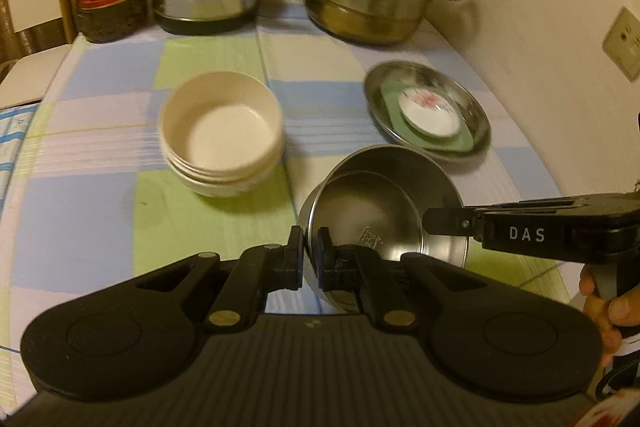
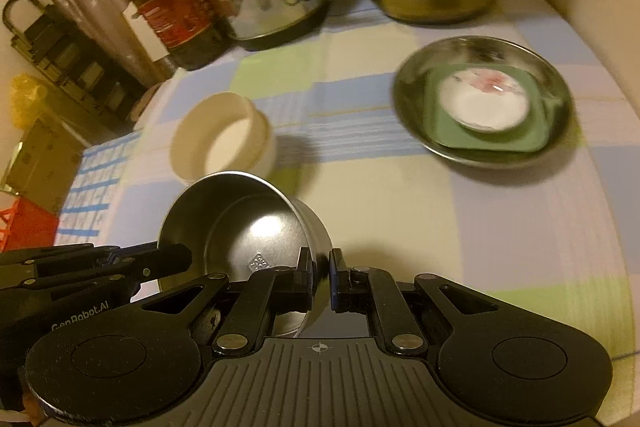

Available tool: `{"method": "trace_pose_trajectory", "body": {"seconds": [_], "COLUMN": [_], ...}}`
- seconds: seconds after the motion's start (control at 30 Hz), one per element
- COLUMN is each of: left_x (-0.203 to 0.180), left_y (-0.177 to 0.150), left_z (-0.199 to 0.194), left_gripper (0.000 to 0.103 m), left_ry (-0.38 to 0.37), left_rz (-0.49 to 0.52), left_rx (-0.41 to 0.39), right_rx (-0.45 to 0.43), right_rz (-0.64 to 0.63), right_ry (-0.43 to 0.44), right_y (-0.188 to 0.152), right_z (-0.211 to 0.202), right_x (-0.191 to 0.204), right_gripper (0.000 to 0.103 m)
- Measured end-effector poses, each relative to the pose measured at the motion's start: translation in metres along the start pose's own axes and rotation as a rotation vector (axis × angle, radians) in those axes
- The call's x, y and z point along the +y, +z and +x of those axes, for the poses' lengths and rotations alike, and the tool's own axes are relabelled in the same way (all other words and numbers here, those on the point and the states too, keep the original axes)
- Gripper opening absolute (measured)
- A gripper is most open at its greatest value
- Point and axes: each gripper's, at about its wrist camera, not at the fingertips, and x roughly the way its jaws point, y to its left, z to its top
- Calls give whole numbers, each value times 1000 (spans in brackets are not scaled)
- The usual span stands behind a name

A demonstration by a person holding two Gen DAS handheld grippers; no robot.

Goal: Organize plates and bowls
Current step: 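Lift the steel bowl with the left gripper and carry it over the bowl stack, then lower the steel bowl into the cream bowls and open the left gripper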

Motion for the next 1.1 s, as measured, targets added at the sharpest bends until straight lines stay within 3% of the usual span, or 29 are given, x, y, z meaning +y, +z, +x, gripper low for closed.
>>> {"method": "trace_pose_trajectory", "body": {"seconds": [0.37,1.1], "left_x": [37,85], "left_y": [33,73], "left_z": [-11,4], "left_gripper": [5,5], "left_ry": [19,40], "left_rz": [-15,-13], "left_rx": [-59,-72], "right_rx": [-16,-19], "right_rz": [-19,-35], "right_ry": [35,36], "right_y": [39,88], "right_z": [16,54], "right_x": [36,70], "right_gripper": [8,8]}}
